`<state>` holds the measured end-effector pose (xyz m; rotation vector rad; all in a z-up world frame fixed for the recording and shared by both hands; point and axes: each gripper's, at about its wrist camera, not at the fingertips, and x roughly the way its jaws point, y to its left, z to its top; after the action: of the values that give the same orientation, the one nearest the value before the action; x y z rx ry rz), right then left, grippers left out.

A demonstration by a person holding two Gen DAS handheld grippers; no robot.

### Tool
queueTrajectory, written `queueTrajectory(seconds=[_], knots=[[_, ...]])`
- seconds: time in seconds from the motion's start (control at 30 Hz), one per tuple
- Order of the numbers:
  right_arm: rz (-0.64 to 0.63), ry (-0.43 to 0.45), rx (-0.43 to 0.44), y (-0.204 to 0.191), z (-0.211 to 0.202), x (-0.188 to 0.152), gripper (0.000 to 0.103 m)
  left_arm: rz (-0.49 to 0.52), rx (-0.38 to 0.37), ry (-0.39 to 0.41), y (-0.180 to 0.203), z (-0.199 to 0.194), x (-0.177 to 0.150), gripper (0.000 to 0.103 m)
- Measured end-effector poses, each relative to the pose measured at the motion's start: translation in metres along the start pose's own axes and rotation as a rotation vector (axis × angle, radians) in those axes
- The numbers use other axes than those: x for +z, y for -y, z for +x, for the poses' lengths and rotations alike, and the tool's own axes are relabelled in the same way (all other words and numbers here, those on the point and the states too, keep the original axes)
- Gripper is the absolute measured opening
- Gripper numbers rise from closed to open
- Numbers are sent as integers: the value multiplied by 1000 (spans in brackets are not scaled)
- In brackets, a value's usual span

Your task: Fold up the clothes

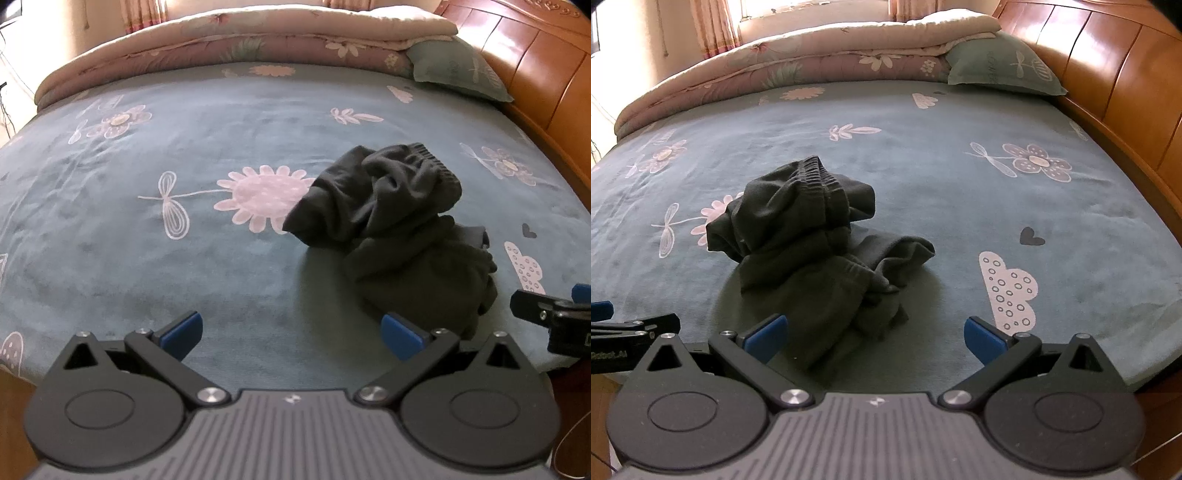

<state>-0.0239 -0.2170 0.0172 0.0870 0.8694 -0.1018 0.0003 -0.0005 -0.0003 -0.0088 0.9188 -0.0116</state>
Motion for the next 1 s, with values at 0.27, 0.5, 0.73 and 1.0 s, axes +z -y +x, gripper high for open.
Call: queueTrajectory(seconds=[0.27,0.5,0.73,1.0], knots=[[-7,6,-9,0,0,-1,103,2,5,-5,-4,2,0,102],[1,-1,3,2,2,-2,103,-15,-10,2,-2,-2,-1,102],[2,-5,6,1,3,-2,103,-10,-13,3,0,-3,-1,102],[2,-9,6,1,5,-2,103,-10,-10,2,-1,-1,-2,102]])
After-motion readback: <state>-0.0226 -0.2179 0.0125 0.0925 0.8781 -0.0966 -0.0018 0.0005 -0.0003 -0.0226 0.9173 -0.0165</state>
